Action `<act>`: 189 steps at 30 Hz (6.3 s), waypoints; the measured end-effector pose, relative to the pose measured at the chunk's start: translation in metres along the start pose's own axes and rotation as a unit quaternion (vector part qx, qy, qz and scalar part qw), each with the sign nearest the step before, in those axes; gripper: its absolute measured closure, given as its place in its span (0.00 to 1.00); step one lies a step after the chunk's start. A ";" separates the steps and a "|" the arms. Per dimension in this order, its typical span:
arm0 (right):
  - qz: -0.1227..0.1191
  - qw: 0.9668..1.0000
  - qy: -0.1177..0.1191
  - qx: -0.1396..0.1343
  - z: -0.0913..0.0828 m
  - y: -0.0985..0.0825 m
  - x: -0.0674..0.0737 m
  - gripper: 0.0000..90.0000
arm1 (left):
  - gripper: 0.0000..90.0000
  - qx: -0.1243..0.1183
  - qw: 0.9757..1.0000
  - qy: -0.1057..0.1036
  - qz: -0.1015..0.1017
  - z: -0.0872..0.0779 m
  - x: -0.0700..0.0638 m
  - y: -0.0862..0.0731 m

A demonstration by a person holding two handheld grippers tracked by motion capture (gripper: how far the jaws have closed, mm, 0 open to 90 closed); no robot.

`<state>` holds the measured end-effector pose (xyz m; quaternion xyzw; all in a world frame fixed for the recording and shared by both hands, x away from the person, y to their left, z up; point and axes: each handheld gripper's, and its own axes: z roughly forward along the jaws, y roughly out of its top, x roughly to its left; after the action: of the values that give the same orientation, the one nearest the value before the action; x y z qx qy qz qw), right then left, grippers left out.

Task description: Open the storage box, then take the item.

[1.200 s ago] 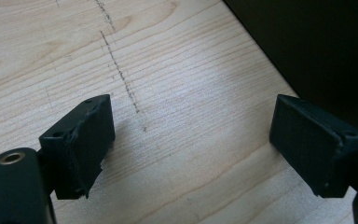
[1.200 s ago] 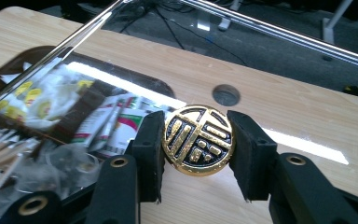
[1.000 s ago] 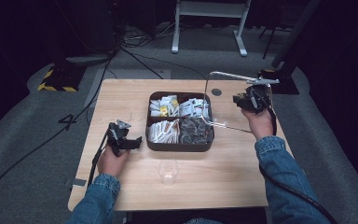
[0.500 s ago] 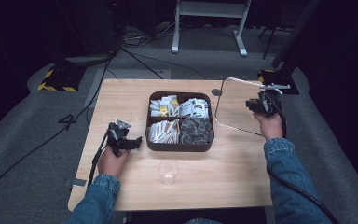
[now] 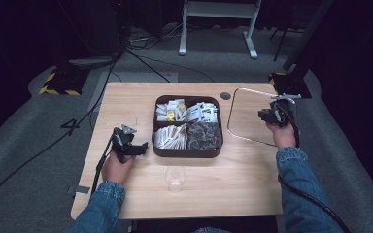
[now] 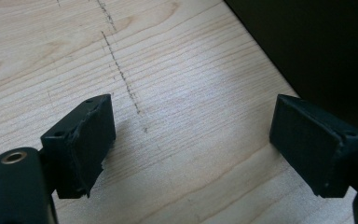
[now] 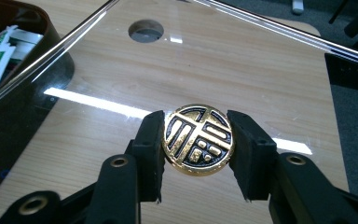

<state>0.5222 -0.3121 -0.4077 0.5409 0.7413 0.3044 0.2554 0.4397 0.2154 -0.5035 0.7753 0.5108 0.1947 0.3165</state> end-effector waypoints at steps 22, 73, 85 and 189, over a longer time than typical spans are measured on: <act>0.025 0.999 0.002 0.041 0.029 -0.034 -0.009 0.64 | 0.16 0.001 1.000 0.001 0.000 0.000 0.000 0.000; 0.068 0.997 0.022 0.024 0.029 -0.047 -0.011 0.48 | 0.16 -0.001 1.000 -0.002 -0.001 0.000 0.000 0.001; 0.073 0.996 0.037 -0.029 0.000 -0.018 -0.001 0.48 | 0.17 -0.001 1.000 -0.002 -0.001 0.000 0.000 0.000; -0.144 0.968 0.200 0.041 0.019 0.004 0.201 0.85 | 0.17 0.000 1.000 0.000 -0.002 -0.002 0.000 -0.002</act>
<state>0.4803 -0.1151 -0.4277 0.3666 0.8591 0.3359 0.1212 0.4371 0.2161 -0.5035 0.7739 0.5125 0.1946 0.3170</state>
